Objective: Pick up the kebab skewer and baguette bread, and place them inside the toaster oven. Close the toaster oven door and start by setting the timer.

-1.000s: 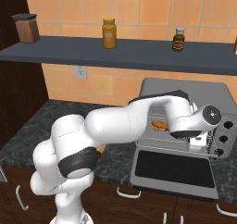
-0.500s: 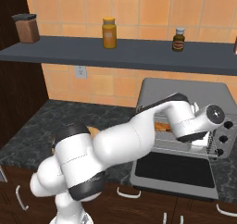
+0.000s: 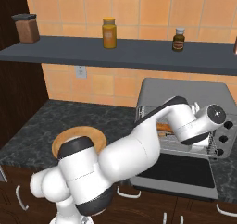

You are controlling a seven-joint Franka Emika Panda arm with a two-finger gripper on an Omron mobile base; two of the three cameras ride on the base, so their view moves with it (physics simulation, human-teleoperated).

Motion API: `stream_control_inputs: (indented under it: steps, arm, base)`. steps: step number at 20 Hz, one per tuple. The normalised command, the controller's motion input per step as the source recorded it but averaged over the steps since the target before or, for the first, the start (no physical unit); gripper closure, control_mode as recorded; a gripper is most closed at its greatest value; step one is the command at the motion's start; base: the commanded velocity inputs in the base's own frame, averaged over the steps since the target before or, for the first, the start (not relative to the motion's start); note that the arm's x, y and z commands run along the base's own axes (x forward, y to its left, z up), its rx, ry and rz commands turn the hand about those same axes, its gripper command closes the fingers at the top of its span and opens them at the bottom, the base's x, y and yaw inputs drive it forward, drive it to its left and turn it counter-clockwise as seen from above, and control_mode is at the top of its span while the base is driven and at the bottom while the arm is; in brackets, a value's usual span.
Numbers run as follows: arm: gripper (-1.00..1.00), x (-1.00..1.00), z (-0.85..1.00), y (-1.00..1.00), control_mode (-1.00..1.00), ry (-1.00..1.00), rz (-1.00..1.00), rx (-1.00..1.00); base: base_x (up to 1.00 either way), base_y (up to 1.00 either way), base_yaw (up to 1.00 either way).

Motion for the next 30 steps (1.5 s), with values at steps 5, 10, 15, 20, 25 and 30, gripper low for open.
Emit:
stream_control_inputs:
  steps: [5,10,15,20,25,30]
  arm:
    - [-1.00,0.00,0.25,-0.04,-1.00,0.08,0.00,0.00]
    - [-1.00,-0.05,0.29,0.00,-1.00,0.10,0.00,0.00]
    - [-1.00,-0.34,0.00,0.00,-1.00,0.01,0.00,0.00]
    - [-1.00,-0.51,0.00,0.00,-1.00,-0.02,0.09,-0.04]
    - [-1.00,-0.22,0.00,0.15,-1.00,-0.33,0.42,-0.34]
    - [-1.00,-0.07,-0.22,0.33,-1.00,-0.29,0.67,-0.36]
  base:
    - [0.00,0.00,0.00]
    - [0.00,0.00,0.00]
    - [0.00,0.00,0.00]
    - [0.00,0.00,0.00]
    - [0.00,0.00,0.00]
    - [0.00,0.00,0.00]
